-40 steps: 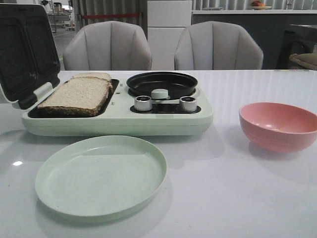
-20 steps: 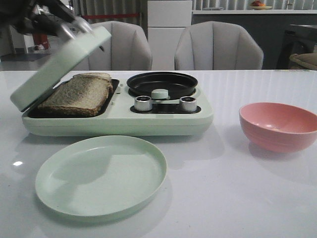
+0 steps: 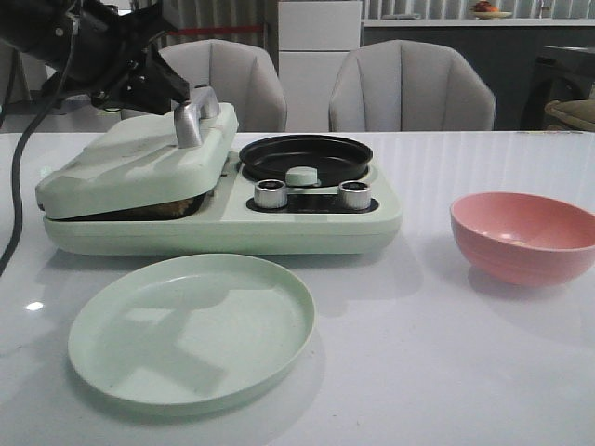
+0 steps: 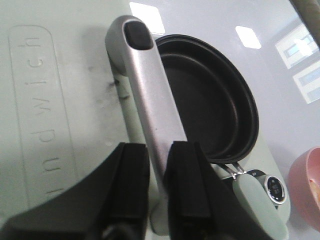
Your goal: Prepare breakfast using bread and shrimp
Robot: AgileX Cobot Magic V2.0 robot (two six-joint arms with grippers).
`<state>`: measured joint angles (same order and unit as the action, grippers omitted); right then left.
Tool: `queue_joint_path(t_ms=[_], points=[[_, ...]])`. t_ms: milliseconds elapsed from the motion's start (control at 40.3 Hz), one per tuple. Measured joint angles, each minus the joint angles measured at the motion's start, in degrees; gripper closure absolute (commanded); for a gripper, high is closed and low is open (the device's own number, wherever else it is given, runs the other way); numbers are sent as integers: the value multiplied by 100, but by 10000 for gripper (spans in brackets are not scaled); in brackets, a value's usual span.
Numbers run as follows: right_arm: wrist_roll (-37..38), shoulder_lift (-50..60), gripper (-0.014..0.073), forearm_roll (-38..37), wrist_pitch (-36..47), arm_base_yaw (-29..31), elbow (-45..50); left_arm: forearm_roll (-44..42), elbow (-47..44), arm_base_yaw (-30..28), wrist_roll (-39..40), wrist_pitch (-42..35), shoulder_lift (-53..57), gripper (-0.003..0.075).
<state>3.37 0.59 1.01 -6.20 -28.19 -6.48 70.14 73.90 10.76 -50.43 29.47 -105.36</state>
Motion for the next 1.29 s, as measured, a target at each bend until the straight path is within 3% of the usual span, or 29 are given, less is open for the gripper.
queue_joint_path(t_ms=[149, 446, 719, 992, 1290], points=[[0, 0, 42, 0, 0, 0, 0, -488, 0, 0, 11, -113, 135, 531], [0, 0, 42, 0, 0, 0, 0, -2938, -172, 25, 997, 155, 756, 540], [0, 0, 42, 0, 0, 0, 0, -5024, -172, 25, 2285, 503, 2128, 685], [0, 0, 42, 0, 0, 0, 0, -5409, -401, 25, 2552, 1087, 3681, 688], [0, 0, 42, 0, 0, 0, 0, -5453, -1773, 25, 2707, 1080, 5559, 688]])
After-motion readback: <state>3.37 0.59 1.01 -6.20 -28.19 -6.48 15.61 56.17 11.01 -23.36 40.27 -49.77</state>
